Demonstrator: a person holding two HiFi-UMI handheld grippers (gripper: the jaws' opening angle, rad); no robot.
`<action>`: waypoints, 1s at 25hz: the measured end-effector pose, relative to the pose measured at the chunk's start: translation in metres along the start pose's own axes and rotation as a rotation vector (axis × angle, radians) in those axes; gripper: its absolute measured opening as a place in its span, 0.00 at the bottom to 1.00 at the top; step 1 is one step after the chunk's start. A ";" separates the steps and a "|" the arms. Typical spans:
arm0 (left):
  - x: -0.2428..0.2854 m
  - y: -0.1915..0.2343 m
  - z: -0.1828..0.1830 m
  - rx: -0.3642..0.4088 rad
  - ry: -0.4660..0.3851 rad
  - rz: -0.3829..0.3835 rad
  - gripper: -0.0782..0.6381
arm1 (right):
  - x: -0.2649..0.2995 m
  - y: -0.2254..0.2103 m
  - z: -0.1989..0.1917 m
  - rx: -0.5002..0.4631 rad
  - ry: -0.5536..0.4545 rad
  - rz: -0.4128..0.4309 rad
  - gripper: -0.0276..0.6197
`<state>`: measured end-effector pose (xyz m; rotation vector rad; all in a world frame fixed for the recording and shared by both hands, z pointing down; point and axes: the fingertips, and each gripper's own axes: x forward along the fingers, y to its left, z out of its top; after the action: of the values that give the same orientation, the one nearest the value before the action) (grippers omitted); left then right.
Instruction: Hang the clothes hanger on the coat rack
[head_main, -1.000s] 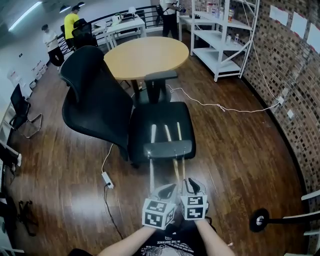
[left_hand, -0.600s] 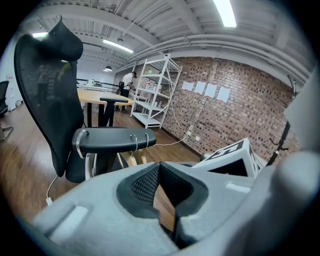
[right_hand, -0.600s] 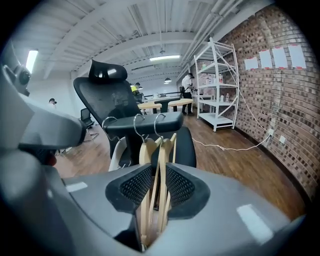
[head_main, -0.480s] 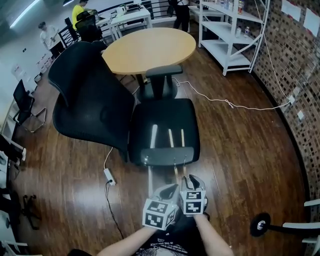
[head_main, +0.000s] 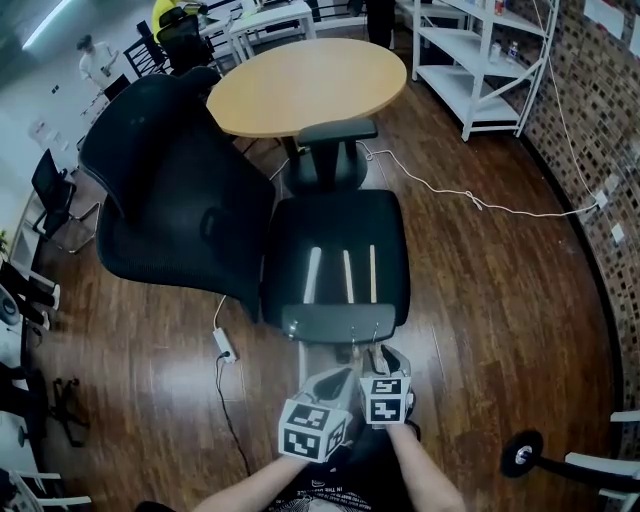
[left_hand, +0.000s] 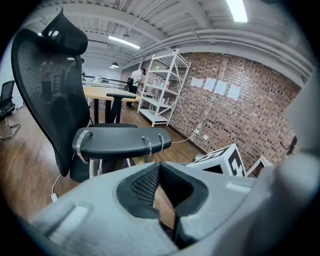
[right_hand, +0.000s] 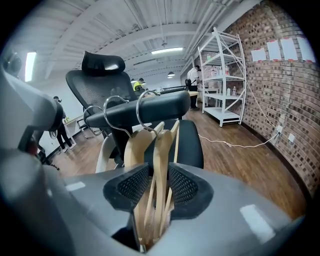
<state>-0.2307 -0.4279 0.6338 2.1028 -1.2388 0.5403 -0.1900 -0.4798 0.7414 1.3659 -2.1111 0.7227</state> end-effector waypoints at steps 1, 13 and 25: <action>0.001 0.002 0.001 -0.002 0.001 0.003 0.12 | 0.003 0.000 -0.001 -0.003 0.007 0.000 0.23; 0.002 0.021 0.001 -0.012 0.025 0.031 0.11 | 0.038 -0.007 -0.029 -0.034 0.113 -0.029 0.15; -0.001 0.020 -0.007 -0.004 0.015 0.013 0.11 | 0.020 -0.016 -0.032 -0.004 0.113 -0.067 0.10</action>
<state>-0.2486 -0.4295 0.6438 2.0853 -1.2451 0.5574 -0.1779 -0.4768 0.7807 1.3547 -1.9692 0.7493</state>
